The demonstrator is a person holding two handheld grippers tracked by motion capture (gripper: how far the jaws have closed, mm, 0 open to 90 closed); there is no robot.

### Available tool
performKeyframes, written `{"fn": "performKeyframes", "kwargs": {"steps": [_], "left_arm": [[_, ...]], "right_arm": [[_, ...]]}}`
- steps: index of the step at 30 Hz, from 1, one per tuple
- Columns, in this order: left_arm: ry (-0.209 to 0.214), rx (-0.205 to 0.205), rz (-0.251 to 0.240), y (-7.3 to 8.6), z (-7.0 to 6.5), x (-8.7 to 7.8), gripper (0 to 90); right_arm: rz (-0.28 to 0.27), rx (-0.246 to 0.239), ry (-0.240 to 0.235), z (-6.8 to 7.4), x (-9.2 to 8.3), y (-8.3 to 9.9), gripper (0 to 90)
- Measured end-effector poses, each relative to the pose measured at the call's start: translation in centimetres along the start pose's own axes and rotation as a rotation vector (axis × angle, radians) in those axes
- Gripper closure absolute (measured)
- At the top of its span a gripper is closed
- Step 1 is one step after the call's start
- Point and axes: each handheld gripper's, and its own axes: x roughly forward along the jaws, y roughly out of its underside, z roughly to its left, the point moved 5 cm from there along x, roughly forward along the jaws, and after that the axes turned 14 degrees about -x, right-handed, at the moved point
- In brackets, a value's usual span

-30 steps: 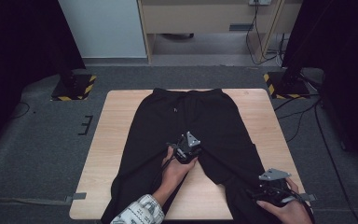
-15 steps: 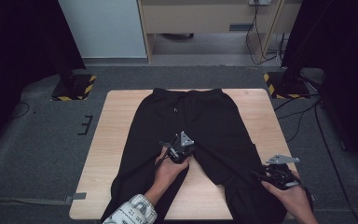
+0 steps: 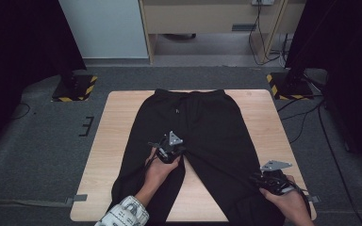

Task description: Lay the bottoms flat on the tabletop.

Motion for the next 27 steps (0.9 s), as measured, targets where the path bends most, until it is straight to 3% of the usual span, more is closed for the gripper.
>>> {"fn": "performKeyframes", "kwargs": {"steps": [1, 2, 8, 9, 10, 12, 13, 15, 17, 22, 27], "left_arm": [[0.000, 0.000, 0.000, 0.0, 0.0, 0.0, 86.6], [0.022, 0.009, -0.007, 0.0, -0.6, 0.0, 86.1], [0.045, 0.059, 0.018, 0.2, -2.1, 0.3, 80.8], [0.040, 0.066, 0.015, 0.3, -2.2, 0.3, 79.0], [0.036, 0.061, 0.008, 0.3, -2.4, 0.3, 74.3], [0.034, 0.053, -0.013, 0.1, -2.7, 0.1, 59.3], [0.034, 0.053, -0.013, 0.1, -2.7, 0.1, 56.0], [0.049, 0.050, -0.058, -0.4, -3.5, -0.3, 48.8], [0.071, 0.038, -0.061, -0.4, -4.2, -0.1, 41.8], [0.079, 0.057, -0.041, 0.0, -5.4, 0.5, 39.6], [0.081, 0.057, -0.045, -0.1, -5.9, 0.6, 38.5]], "right_arm": [[0.000, 0.000, 0.000, 0.0, 0.0, 0.0, 75.4], [0.010, -0.016, -0.010, 0.0, 0.0, -0.1, 85.8], [0.018, 0.015, -0.014, -1.3, 0.4, -0.4, 86.9], [0.019, 0.018, -0.014, -1.3, 0.3, -0.4, 83.3], [0.021, 0.011, -0.015, -1.2, 0.2, -0.3, 72.4], [-0.003, 0.035, 0.008, -0.9, -0.5, -0.3, 55.8], [-0.018, 0.031, 0.014, -0.7, -0.9, -0.3, 47.2], [-0.030, 0.015, 0.033, -0.1, -1.2, -0.4, 33.3], [-0.006, -0.011, 0.035, 0.4, -0.8, -0.2, 22.8], [0.024, -0.071, 0.020, 1.8, -0.7, 1.0, 12.5], [0.047, -0.131, 0.014, 2.9, -2.8, 3.1, 12.8]]}}
